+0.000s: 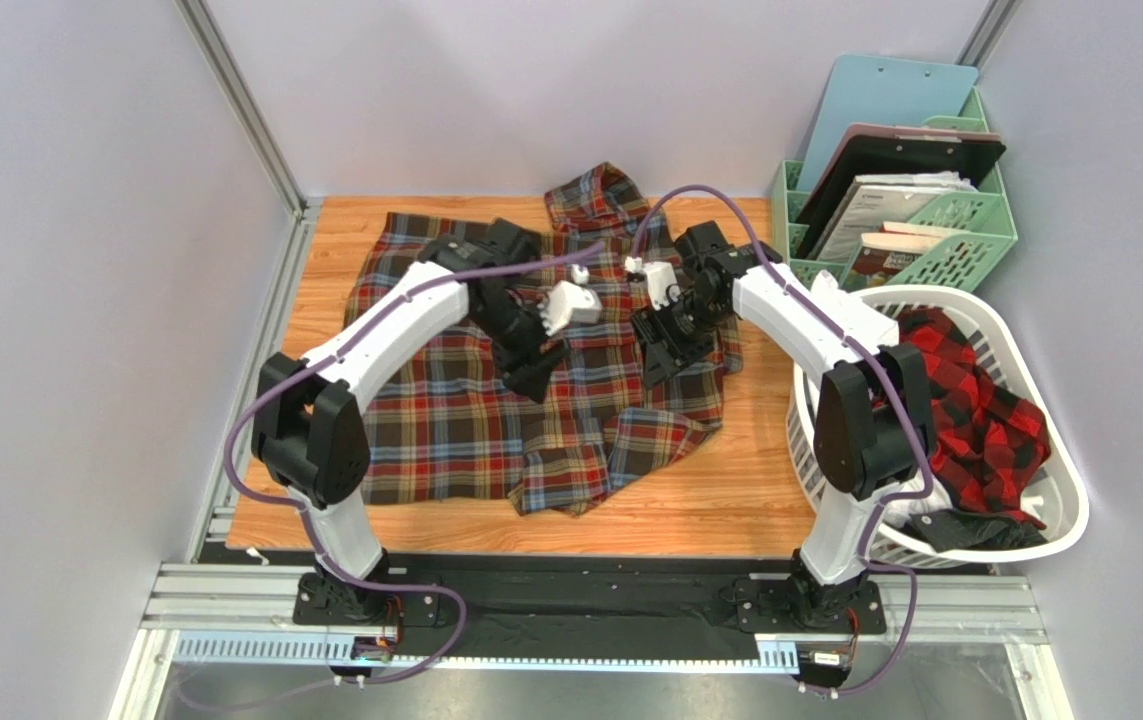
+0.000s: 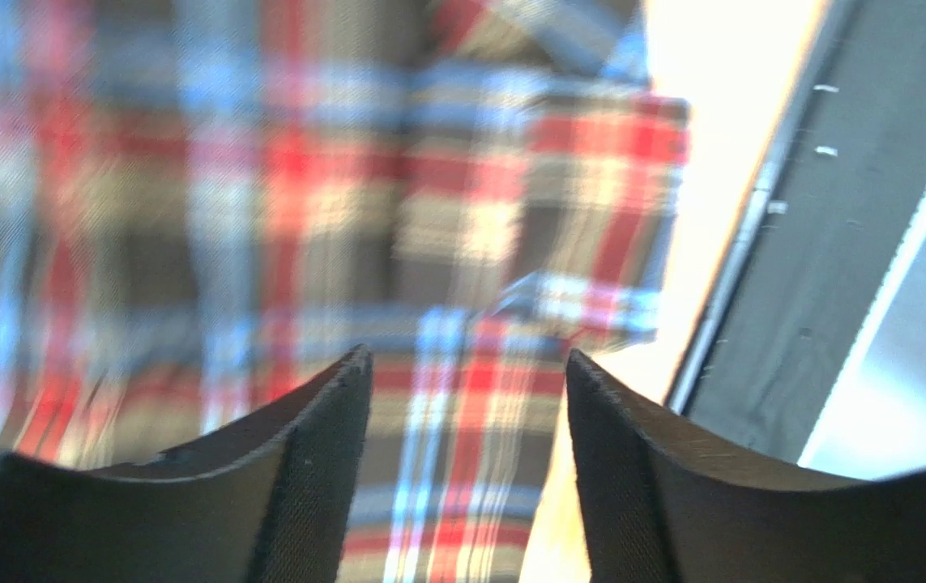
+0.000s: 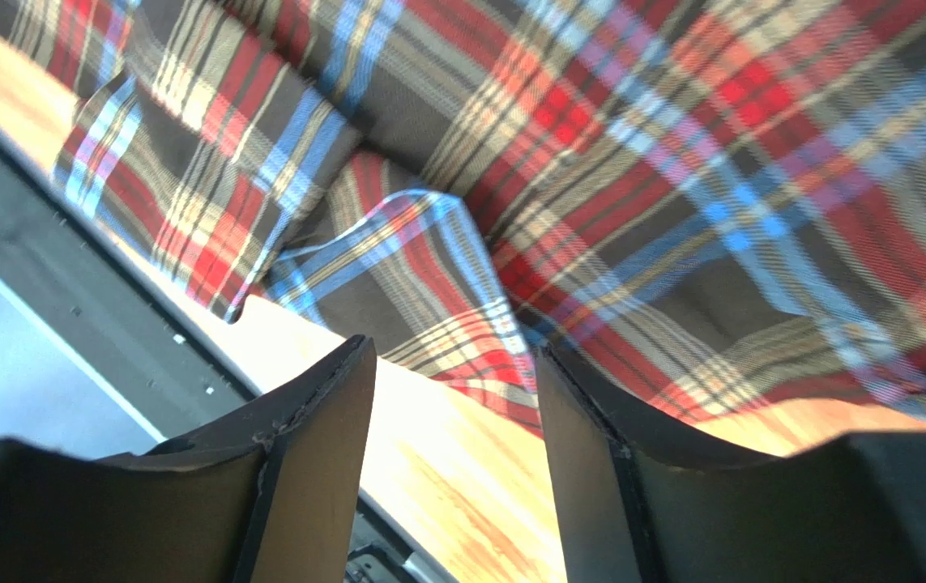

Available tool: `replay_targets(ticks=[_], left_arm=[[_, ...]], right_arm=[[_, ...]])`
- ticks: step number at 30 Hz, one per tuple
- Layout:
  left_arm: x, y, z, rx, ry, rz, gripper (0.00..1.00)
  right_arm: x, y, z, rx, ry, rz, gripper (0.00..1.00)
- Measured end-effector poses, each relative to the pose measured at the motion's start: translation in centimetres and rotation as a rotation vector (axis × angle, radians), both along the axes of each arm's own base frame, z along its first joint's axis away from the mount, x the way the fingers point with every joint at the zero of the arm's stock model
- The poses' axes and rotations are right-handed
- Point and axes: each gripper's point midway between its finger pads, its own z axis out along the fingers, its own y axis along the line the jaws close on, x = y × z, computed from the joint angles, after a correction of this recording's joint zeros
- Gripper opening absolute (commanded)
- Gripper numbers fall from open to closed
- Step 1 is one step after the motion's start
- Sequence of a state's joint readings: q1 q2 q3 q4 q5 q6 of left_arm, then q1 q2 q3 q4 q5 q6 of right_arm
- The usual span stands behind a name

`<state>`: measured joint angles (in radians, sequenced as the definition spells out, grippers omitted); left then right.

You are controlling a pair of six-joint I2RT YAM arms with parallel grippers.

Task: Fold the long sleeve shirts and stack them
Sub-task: Fold the shirt

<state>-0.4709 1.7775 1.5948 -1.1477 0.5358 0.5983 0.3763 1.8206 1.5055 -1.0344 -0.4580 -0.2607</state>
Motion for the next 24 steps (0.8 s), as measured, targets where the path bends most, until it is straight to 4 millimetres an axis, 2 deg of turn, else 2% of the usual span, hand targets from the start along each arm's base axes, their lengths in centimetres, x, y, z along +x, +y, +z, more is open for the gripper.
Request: replay_targets(ticks=[3,6,12,20,23,24], left_arm=[[-2.2,-3.0,-0.5,-0.023,0.013,-0.113,0.72],[-2.1,-3.8,-2.7,0.002,0.045,-0.138,0.73],[-1.4,-3.7,-7.0,0.071,0.062,-0.156,0.75],[-1.2,-3.5,-9.6,0.105,0.067,-0.173,0.75],[-1.4,-3.5,-10.7,0.114,0.083,-0.177,0.72],[-1.5,-3.5,-11.1,0.115,0.091,-0.178,0.68]], right_arm=[[-0.9,0.1,-0.7,0.013,0.037,0.012,0.55],[-1.8,0.1,-1.9,0.011,0.089,0.016,0.55],[-2.3,-0.2,-2.4,0.022,0.125,0.006,0.55],[-1.9,-2.0,-3.9,0.024,0.179,-0.058,0.56],[-2.0,-2.4,-4.1,0.036,0.201,-0.074,0.58],[-2.0,-2.5,-4.0,0.044,0.205,-0.079,0.58]])
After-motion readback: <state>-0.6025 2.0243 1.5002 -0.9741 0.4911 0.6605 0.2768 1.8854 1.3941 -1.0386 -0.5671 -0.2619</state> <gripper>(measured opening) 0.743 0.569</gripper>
